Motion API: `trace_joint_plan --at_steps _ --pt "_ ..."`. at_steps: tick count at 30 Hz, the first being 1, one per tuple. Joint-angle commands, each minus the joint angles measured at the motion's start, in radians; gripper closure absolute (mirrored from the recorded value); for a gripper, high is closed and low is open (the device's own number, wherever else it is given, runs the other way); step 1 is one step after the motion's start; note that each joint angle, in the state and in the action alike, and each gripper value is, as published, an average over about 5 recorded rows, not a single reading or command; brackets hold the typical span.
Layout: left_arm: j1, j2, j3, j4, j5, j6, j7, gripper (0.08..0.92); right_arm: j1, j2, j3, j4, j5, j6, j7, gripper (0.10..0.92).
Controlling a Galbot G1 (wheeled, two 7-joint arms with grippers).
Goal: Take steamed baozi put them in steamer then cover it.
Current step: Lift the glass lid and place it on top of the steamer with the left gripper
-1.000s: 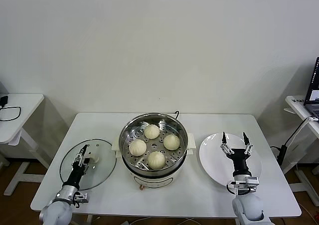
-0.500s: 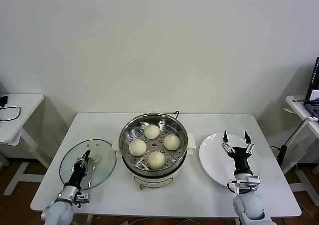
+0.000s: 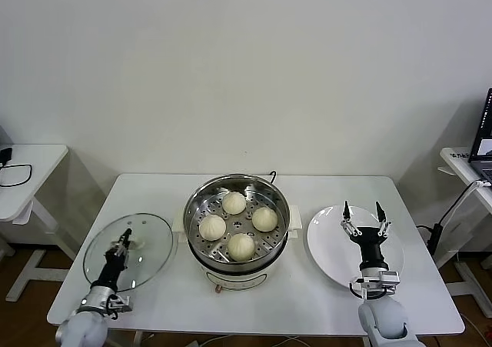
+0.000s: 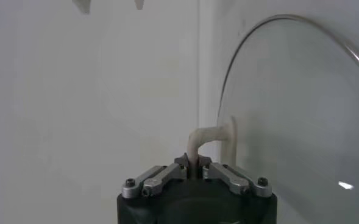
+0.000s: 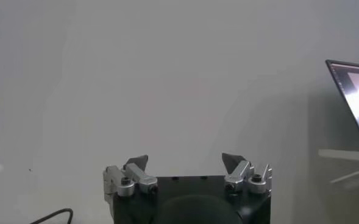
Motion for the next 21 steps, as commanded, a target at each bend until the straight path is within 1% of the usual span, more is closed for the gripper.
trace_joint_plan --at_steps 1,6,10,14,16,18,21 --pt "0.072 0.05 -0.128 -0.359 -0.163 0.112 0.069 0.812 0.004 0.004 -0.003 -0.003 -0.004 0.001 -0.001 0.203" --pt "0.093 0.076 -0.13 -0.542 -0.227 0.181 0.121 0.812 0.01 0.007 -0.005 -0.002 -0.007 0.0 0.001 0.203" --pt "0.105 0.08 -0.047 -0.705 -0.242 0.247 0.169 0.812 0.012 0.01 -0.003 -0.001 -0.008 -0.001 0.002 0.203" --pt "0.086 0.081 0.107 -0.843 -0.236 0.366 0.225 0.812 0.011 0.014 0.001 -0.002 -0.01 -0.006 0.002 0.203" --pt "0.055 0.08 0.204 -0.883 -0.22 0.431 0.257 0.812 0.01 0.017 0.003 -0.005 -0.014 -0.013 0.003 0.203" --pt "0.01 0.07 0.311 -0.896 -0.178 0.489 0.294 0.812 0.011 0.022 0.005 -0.01 -0.021 -0.022 0.006 0.203" --pt "-0.063 0.033 0.459 -0.875 -0.099 0.569 0.355 0.812 0.015 0.033 0.009 -0.02 -0.031 -0.029 0.011 0.203"
